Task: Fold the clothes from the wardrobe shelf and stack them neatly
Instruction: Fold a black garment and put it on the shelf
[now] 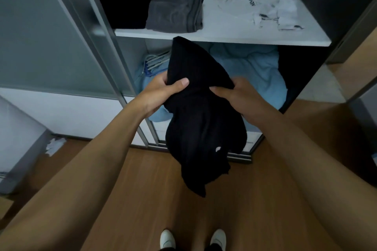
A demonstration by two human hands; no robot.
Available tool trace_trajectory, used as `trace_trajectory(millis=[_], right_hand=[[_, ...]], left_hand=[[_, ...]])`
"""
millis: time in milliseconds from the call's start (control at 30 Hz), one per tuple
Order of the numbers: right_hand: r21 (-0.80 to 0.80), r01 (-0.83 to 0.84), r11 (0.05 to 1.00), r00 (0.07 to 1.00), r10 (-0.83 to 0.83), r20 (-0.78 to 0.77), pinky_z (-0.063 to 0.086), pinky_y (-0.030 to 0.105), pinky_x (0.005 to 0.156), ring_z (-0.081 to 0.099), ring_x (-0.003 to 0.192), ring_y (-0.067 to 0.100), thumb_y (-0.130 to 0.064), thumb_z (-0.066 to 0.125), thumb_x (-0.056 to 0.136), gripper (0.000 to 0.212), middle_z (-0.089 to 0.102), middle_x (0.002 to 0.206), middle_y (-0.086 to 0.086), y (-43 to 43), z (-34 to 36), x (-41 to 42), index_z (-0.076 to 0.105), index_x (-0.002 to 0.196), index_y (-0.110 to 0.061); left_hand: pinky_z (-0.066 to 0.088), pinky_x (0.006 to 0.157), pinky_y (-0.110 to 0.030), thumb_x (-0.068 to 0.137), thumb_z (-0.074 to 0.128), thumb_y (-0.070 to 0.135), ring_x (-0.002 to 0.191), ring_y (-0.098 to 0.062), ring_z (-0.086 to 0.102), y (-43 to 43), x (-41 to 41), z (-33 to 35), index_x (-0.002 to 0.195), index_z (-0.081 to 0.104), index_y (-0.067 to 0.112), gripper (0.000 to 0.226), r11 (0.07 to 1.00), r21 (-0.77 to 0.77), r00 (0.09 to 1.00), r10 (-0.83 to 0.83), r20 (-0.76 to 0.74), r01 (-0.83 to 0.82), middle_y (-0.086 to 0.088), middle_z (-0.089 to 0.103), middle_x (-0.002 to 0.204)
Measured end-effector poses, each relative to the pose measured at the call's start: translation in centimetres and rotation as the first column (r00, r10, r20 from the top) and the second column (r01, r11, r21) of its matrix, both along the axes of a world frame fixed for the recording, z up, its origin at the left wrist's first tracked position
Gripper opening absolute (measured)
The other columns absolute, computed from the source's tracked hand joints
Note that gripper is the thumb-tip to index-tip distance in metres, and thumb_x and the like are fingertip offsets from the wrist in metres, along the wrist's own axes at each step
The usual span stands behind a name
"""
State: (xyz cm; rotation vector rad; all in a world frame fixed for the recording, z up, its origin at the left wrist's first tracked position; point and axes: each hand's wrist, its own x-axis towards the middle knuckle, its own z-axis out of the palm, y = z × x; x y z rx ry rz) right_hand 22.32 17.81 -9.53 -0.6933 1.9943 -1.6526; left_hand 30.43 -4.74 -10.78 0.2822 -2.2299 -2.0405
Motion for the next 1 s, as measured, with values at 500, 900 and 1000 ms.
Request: trace_trajectory(millis=[500,900,1000], right_hand=[[-0.431,0.403,0.807,0.893,-0.244,0.378,0.059,0.042,0.090,0.073,0.097,0.026,-0.021,0.069,0.091,0.025,0.076,0.103,0.013,-5.8,4.8,2.1,0.068,0.111,-0.006],[0.353,0.050,0.934,0.973,-0.125,0.192,0.053,0.014,0.070,0.063,0.098,-0.003,-0.034,0.073,0.087,0.048,0.062,0.115,-0.014,0.5,-8.2,4.4,0.053,0.130,-0.029],[0.376,0.015,0.927,0.987,-0.074,0.144,0.053,0.022,0.085,0.060,0.107,0.006,-0.009,0.068,0.087,0.050,0.061,0.119,-0.007,0.3,-10.4,5.2,0.052,0.131,-0.023]], left_hand=[[0.044,0.085,-0.008,0.091,0.065,0.051,0.099,0.007,0.061,2.6,4.5,-16.2,0.146,0.041,0.031,0.063,0.968,-0.044,0.858,-0.197,0.474,0.246,0.015,0.058,0.127],[0.057,0.065,-0.030,0.095,0.063,0.026,0.071,-0.019,0.072,3.3,0.6,-2.7,0.093,0.068,0.008,0.018,0.883,0.426,0.956,0.081,0.280,-0.199,-0.004,0.073,0.074],[0.056,0.065,-0.029,0.091,0.066,0.027,0.067,-0.018,0.071,3.8,0.6,-1.9,0.079,0.071,0.012,0.021,0.865,0.465,0.954,0.047,0.296,-0.187,-0.004,0.071,0.071]])
